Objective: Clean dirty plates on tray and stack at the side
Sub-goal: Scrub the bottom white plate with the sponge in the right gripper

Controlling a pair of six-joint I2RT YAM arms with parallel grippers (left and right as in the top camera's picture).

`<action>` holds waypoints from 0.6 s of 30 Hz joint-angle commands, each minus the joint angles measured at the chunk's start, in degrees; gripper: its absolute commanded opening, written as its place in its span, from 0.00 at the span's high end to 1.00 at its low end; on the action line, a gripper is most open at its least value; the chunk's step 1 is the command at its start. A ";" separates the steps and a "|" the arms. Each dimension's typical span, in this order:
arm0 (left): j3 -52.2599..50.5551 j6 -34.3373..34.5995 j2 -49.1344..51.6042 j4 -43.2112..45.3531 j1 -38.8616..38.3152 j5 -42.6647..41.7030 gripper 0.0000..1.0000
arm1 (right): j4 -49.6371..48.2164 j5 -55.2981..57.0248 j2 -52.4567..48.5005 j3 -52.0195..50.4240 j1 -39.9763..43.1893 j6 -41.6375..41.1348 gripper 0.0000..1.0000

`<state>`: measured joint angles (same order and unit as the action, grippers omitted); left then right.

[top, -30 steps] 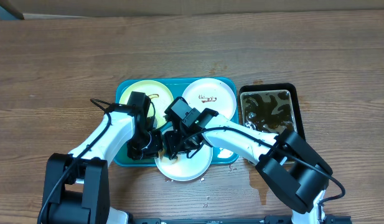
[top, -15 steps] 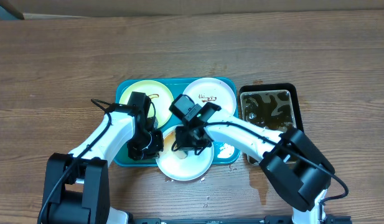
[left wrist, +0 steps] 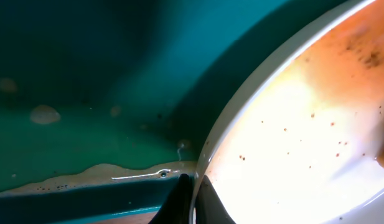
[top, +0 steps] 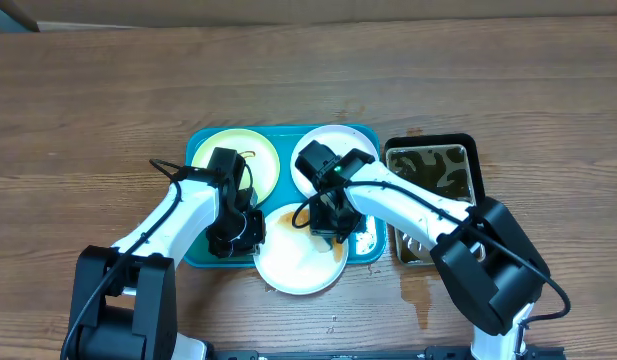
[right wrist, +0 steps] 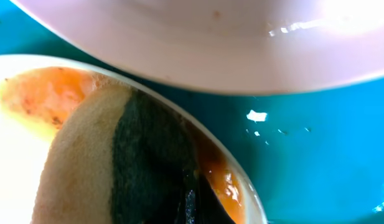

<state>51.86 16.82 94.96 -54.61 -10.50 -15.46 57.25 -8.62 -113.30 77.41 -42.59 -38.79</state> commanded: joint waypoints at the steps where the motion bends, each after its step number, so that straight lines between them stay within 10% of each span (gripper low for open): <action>1: 0.42 1.27 0.57 -0.57 0.35 3.61 0.96 | 1.86 7.32 -0.09 -2.43 -0.98 0.02 0.96; 18: 2.40 1.66 0.50 -0.44 0.35 3.61 0.96 | 3.41 7.56 18.01 -2.32 0.96 3.30 0.96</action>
<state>52.16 17.69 94.96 -54.76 -10.46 -13.80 60.66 -2.48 -99.09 75.31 -43.27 -36.10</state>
